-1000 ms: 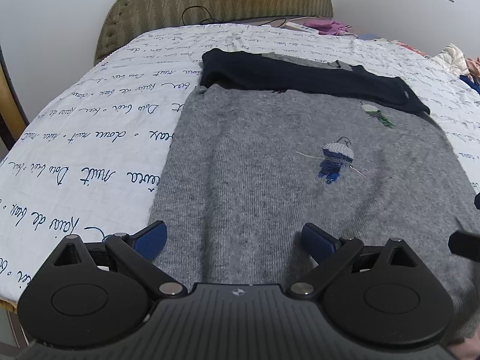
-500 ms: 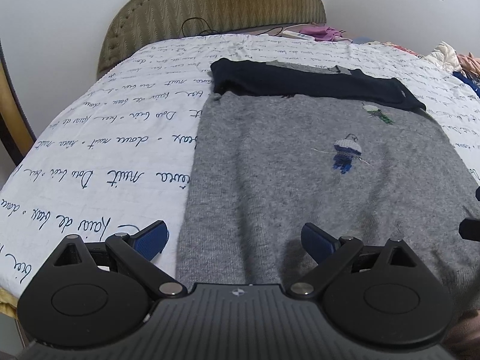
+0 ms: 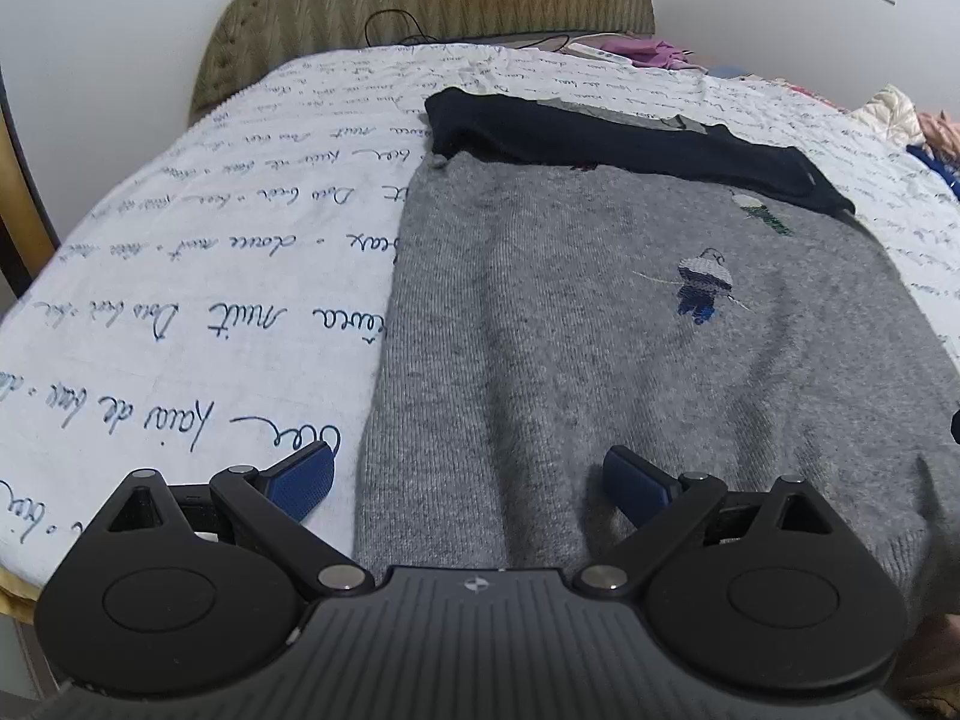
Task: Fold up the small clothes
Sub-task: 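Move both open grippers down toward the grey sweater hem, then grasp the grey sweater hem with the left gripper while the right gripper grasps it too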
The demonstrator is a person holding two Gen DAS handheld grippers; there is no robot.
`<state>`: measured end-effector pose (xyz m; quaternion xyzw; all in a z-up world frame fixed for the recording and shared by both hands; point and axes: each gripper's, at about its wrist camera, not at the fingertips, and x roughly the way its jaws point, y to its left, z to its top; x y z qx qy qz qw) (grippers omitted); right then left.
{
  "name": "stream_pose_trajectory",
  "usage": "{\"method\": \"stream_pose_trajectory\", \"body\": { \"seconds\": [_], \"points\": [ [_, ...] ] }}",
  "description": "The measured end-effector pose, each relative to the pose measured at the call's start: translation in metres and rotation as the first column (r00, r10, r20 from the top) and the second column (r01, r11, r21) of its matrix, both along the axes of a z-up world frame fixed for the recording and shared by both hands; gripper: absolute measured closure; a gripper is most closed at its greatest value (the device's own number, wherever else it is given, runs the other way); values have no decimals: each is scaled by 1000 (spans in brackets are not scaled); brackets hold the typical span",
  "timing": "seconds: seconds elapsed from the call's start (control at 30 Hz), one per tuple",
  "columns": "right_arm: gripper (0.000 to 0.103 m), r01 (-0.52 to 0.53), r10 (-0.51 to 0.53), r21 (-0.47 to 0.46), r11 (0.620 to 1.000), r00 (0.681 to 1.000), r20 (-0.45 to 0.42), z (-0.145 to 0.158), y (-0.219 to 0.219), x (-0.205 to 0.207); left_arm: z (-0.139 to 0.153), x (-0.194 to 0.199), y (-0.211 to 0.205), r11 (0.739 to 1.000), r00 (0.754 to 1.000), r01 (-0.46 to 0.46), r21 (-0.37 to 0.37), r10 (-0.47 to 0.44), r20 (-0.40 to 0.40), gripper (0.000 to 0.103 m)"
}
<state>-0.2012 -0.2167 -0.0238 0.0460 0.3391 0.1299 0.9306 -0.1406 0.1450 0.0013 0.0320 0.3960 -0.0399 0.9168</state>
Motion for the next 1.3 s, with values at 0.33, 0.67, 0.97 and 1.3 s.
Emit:
{"method": "stream_pose_trajectory", "body": {
  "seconds": [0.33, 0.67, 0.97, 1.3],
  "points": [
    [0, 114, -98, 212, 970, 992, -84, -11, -76, -5, -3, -2, 39, 990, 999, 31, -140, -34, -23, 5],
    [0, 24, 30, 384, 923, 990, -135, -33, -95, -23, -6, -15, 53, 961, 989, 141, -239, -149, -15, 4],
    [0, -219, 311, 547, 808, 947, -79, -39, -30, -10, -12, -24, 24, 884, 960, 264, -386, -281, 14, 4],
    [86, -268, 306, 294, 917, 947, -93, -24, 14, 5, -5, -12, 11, 905, 961, 244, -348, -275, -42, 89]
  ]
}}
